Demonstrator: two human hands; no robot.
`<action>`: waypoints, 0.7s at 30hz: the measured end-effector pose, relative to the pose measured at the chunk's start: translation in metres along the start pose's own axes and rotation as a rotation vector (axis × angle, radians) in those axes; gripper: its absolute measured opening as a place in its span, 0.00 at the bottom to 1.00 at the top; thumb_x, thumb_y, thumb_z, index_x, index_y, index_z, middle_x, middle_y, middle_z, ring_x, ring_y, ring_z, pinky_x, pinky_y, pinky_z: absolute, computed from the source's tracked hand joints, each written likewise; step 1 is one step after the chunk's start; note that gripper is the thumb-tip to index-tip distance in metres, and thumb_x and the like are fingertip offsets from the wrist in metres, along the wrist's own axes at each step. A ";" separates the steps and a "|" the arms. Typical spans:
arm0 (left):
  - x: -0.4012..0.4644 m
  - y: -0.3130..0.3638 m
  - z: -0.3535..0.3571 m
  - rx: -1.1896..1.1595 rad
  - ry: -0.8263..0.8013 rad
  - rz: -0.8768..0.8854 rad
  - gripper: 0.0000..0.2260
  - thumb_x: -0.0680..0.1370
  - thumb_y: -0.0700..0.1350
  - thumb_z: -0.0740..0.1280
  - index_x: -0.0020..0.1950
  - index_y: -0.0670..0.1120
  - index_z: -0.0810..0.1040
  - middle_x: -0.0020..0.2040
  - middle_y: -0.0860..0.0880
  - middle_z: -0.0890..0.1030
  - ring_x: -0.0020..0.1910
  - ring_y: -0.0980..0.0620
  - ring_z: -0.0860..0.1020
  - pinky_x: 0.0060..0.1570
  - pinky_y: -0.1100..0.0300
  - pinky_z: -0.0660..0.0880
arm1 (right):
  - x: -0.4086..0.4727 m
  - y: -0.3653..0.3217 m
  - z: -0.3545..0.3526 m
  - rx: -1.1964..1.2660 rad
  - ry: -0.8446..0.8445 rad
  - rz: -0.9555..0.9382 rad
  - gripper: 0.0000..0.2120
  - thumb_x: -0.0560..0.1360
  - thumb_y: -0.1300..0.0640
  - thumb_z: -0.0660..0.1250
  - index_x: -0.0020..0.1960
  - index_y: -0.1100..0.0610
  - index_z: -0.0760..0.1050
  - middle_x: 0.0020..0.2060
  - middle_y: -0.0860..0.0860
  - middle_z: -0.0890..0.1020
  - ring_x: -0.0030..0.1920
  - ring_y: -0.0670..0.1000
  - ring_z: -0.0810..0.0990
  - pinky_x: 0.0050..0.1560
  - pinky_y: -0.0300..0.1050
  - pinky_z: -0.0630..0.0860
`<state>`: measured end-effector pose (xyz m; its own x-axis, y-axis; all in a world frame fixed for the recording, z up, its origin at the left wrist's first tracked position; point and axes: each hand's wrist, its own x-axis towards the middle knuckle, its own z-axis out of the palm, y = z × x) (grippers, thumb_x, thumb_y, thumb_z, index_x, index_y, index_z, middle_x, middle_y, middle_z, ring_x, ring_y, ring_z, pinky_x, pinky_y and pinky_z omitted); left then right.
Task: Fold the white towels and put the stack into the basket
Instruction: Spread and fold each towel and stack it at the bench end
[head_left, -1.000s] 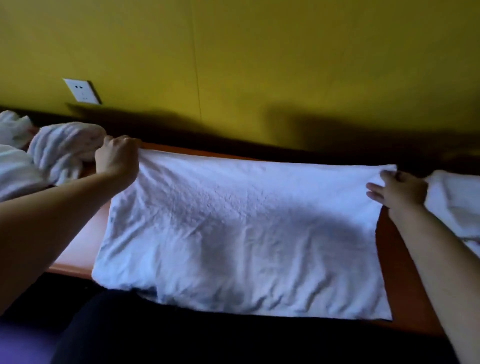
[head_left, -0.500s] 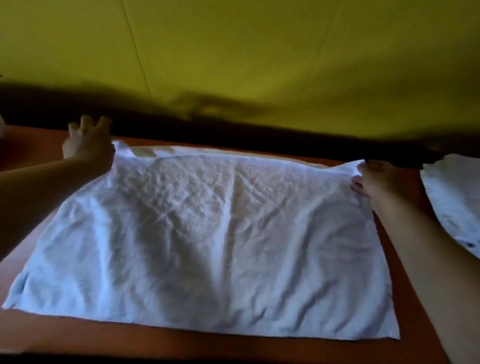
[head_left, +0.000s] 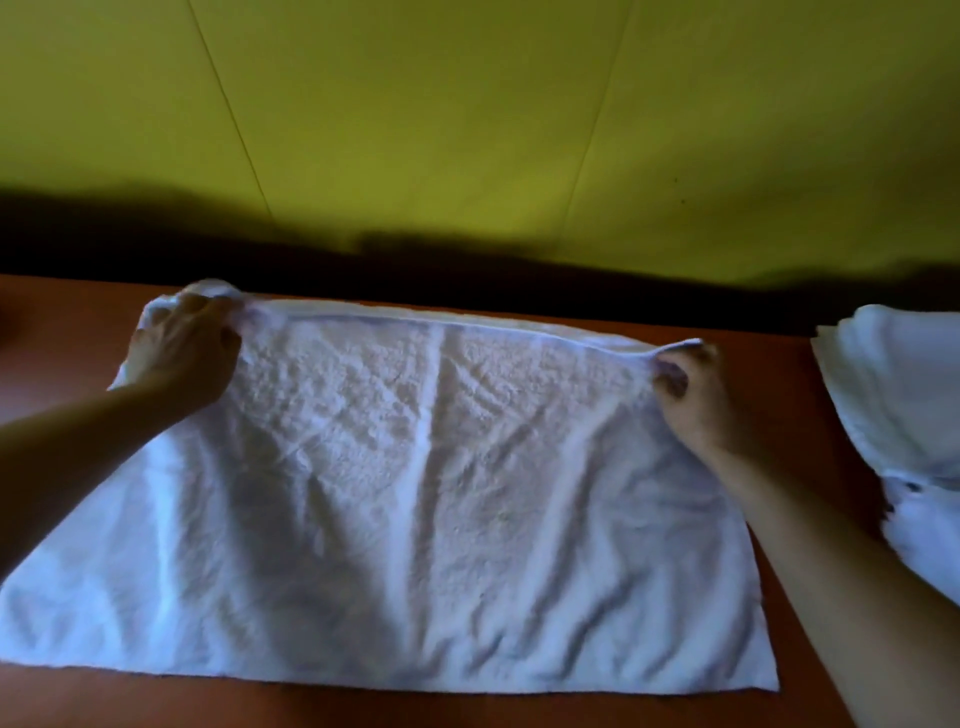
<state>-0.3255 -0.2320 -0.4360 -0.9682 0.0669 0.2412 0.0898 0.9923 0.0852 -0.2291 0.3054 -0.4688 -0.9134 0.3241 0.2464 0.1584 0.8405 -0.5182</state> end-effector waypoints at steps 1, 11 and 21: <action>0.004 -0.006 0.004 0.015 -0.082 -0.033 0.20 0.80 0.46 0.59 0.71 0.51 0.74 0.71 0.40 0.73 0.64 0.29 0.70 0.56 0.37 0.72 | 0.003 0.005 0.003 -0.037 -0.040 -0.030 0.18 0.73 0.54 0.62 0.59 0.59 0.80 0.57 0.61 0.75 0.58 0.61 0.77 0.64 0.56 0.74; 0.034 -0.037 0.042 0.116 -0.216 -0.218 0.27 0.75 0.68 0.52 0.73 0.63 0.64 0.76 0.40 0.64 0.72 0.32 0.64 0.69 0.35 0.58 | 0.042 -0.004 0.008 -0.281 -0.157 0.069 0.23 0.79 0.52 0.58 0.74 0.55 0.69 0.70 0.63 0.66 0.67 0.64 0.70 0.67 0.54 0.69; 0.002 -0.010 0.021 -0.026 -0.149 -0.154 0.34 0.73 0.63 0.57 0.75 0.48 0.65 0.75 0.36 0.64 0.70 0.28 0.64 0.67 0.31 0.60 | 0.021 0.009 -0.019 -0.034 -0.061 0.045 0.19 0.75 0.66 0.67 0.65 0.60 0.75 0.62 0.62 0.74 0.62 0.61 0.75 0.60 0.44 0.69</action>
<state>-0.3330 -0.2401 -0.4567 -0.9946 -0.0689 0.0780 -0.0579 0.9891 0.1354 -0.2399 0.3281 -0.4525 -0.9260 0.3356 0.1728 0.2115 0.8405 -0.4989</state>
